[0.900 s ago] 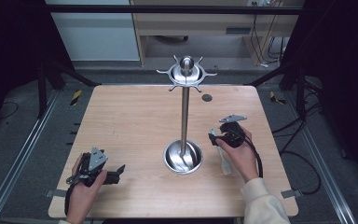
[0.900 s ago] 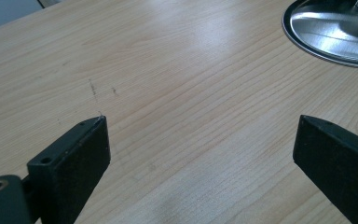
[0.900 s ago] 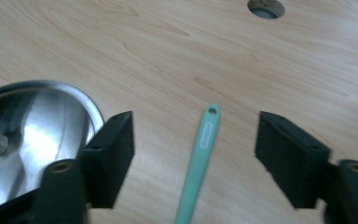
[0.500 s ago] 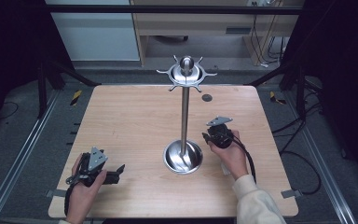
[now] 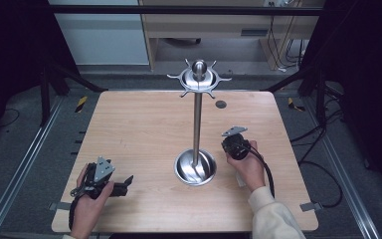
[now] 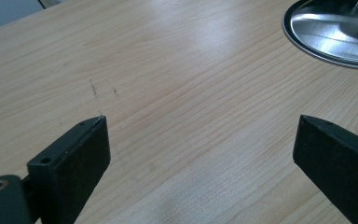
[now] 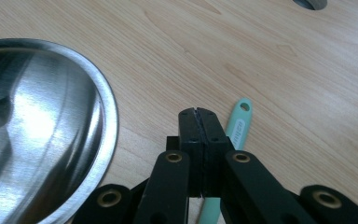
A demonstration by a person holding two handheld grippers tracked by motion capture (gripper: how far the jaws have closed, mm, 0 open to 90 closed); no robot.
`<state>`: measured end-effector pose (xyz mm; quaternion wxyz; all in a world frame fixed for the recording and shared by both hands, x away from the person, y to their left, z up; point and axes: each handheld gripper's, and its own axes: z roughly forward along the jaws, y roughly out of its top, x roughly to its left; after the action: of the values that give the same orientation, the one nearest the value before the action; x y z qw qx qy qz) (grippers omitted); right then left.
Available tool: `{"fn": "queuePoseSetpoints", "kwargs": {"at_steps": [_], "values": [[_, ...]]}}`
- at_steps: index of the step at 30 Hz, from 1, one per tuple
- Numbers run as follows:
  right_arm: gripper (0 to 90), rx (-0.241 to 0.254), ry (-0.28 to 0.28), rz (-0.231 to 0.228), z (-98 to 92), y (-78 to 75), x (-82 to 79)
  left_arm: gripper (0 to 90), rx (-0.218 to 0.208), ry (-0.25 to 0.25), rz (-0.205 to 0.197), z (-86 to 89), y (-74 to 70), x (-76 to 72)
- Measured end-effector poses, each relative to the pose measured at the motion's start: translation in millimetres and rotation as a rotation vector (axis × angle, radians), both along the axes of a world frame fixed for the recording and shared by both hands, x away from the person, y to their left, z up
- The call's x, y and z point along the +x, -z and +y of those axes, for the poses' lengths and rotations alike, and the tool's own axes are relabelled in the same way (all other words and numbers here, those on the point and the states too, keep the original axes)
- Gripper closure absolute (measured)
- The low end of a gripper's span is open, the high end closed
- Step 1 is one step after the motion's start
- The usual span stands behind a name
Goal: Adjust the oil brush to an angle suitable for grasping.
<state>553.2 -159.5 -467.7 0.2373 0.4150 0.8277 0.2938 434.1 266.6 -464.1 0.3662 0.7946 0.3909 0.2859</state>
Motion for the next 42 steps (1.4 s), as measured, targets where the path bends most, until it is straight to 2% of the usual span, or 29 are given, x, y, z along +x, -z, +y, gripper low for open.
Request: {"fn": "queuePoseSetpoints", "kwargs": {"at_steps": [7, 10, 15, 24, 28, 32, 33, 36, 37, 40, 41, 42], "values": [[90.0, -0.026, 0.013, 0.030, 0.4, 7.3, 3.6, 3.5, -0.001, -0.001, -0.001, 0.0, 0.0, -0.1], [90.0, -0.031, 0.038, 0.052, -2.3, 11.1, 5.7, 3.4, -0.001, 0.001, 0.000, 0.0, 0.2, 0.3], [90.0, -0.046, 0.038, 0.078, -4.2, 17.6, 7.3, 3.4, 0.000, -0.001, -0.002, -0.2, 0.1, 0.1], [90.0, -0.053, 0.049, 0.086, -4.2, 18.7, 7.9, 3.4, 0.003, 0.000, -0.001, 0.1, -0.1, 0.1], [90.0, -0.093, 0.082, 0.083, -5.2, 18.2, 8.4, 3.4, 0.003, 0.001, -0.001, 0.1, -0.2, -0.1], [90.0, -0.101, 0.120, 0.087, -9.0, 17.8, 9.0, 3.5, 0.003, 0.001, -0.001, 0.0, -0.2, -0.1], [89.6, -0.083, 0.131, 0.095, -12.2, 17.4, 9.3, 3.4, 0.002, 0.001, -0.002, -0.2, -0.1, -0.1], [88.9, -0.072, 0.128, 0.099, -13.2, 16.4, 9.0, 3.4, 0.001, 0.001, -0.001, -0.2, -0.1, 0.0], [88.1, -0.036, 0.125, 0.093, -14.5, 11.8, 7.7, 3.4, 0.001, 0.001, -0.002, -0.1, -0.2, 0.0], [87.0, -0.014, 0.126, 0.082, -15.4, 5.1, 5.4, 3.4, -0.001, 0.001, -0.002, 0.0, -0.2, 0.0], [83.4, 0.017, 0.129, 0.081, -16.6, -4.1, 1.5, 3.4, -0.001, 0.001, -0.001, 0.1, -0.1, 0.2], [80.8, 0.020, 0.133, 0.085, -16.5, -6.5, 0.4, 3.4, -0.001, 0.002, 0.000, 0.0, 0.0, 0.3]]}}
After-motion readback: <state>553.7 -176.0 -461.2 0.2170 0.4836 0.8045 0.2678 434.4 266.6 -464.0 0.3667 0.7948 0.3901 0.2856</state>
